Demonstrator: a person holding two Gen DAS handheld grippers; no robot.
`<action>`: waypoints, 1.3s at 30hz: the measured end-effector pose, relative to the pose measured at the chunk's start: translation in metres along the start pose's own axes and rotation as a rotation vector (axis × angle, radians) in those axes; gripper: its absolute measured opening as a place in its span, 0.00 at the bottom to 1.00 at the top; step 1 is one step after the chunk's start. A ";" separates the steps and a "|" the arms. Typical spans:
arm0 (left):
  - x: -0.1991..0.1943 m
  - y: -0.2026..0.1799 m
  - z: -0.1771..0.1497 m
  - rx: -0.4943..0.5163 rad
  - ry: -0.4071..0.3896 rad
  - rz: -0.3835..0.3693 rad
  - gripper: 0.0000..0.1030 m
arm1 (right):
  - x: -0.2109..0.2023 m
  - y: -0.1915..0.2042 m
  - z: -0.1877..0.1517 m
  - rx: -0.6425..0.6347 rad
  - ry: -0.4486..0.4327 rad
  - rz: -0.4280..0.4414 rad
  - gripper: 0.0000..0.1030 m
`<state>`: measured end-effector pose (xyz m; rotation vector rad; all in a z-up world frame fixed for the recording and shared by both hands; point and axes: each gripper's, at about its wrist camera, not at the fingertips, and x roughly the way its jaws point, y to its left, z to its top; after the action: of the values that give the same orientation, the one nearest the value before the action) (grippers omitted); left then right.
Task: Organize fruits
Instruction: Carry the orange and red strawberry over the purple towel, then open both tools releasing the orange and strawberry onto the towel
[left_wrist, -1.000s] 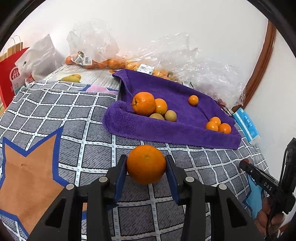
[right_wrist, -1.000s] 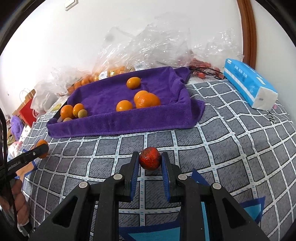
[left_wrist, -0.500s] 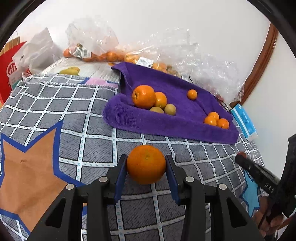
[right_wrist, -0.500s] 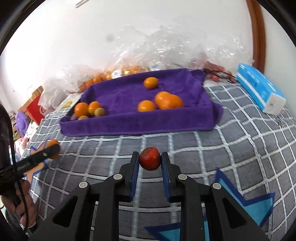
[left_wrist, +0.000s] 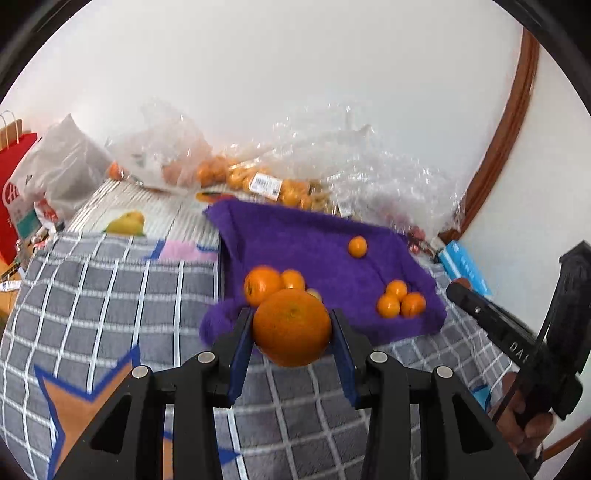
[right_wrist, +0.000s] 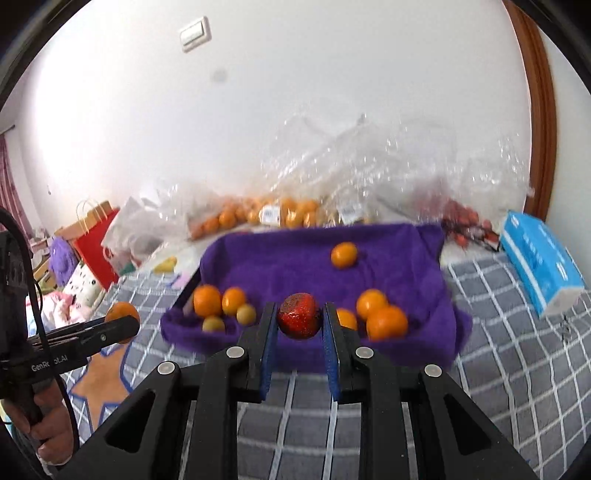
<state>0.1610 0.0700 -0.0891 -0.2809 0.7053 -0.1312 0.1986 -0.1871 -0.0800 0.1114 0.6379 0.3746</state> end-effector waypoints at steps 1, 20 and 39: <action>0.002 0.000 0.007 -0.004 -0.010 0.000 0.37 | 0.003 -0.001 0.004 0.006 -0.003 0.003 0.23; 0.089 0.008 0.043 -0.091 -0.002 -0.038 0.37 | 0.077 -0.026 0.019 0.061 0.018 -0.033 0.23; 0.105 0.027 0.038 -0.160 -0.041 -0.034 0.37 | 0.084 -0.053 0.010 0.095 0.024 -0.104 0.23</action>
<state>0.2656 0.0816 -0.1347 -0.4474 0.6716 -0.1008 0.2825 -0.2045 -0.1306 0.1639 0.6820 0.2454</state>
